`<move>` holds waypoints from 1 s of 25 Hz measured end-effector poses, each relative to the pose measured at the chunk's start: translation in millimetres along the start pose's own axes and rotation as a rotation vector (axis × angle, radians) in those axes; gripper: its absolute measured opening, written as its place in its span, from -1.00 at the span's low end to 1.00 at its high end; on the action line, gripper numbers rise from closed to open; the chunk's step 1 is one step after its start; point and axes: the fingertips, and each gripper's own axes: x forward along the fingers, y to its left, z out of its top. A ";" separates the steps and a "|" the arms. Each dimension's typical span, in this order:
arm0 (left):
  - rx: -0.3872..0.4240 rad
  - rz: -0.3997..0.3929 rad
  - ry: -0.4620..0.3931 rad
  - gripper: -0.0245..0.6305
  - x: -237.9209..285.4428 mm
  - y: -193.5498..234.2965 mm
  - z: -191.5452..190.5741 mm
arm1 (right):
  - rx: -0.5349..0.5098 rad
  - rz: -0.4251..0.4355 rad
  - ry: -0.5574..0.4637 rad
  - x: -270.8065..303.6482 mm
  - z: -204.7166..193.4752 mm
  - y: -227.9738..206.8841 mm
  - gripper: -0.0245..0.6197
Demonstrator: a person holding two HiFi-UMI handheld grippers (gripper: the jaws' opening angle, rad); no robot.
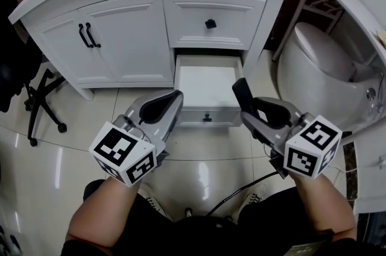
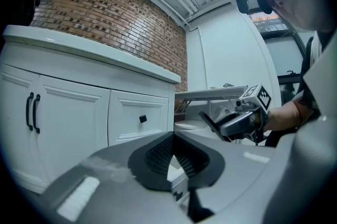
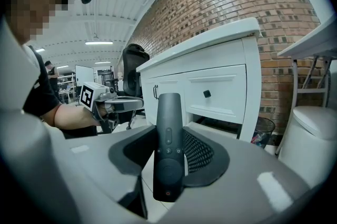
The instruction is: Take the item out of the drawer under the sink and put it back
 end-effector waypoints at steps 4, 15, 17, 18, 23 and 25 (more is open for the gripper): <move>0.000 -0.001 0.001 -0.91 -3.1 0.9 0.9 | 0.001 0.001 -0.001 1.4 -0.2 2.4 -0.41; 0.004 0.003 0.007 -0.91 -3.6 -0.2 0.0 | 0.007 0.006 0.001 1.8 -0.6 2.6 -0.41; 0.005 0.004 0.008 -0.91 -3.7 0.1 -0.1 | 0.006 0.005 0.000 2.1 -0.2 2.6 -0.41; 0.005 0.005 0.008 -0.91 -3.6 0.2 -0.1 | 0.006 0.006 0.001 2.0 -0.3 2.6 -0.41; 0.006 0.005 0.010 -0.91 -2.4 -0.5 -0.6 | 0.005 0.010 0.004 1.7 -1.1 2.7 -0.41; 0.006 0.004 0.011 -0.91 -2.2 -0.5 -0.8 | 0.005 0.010 0.004 1.6 -1.3 2.6 -0.41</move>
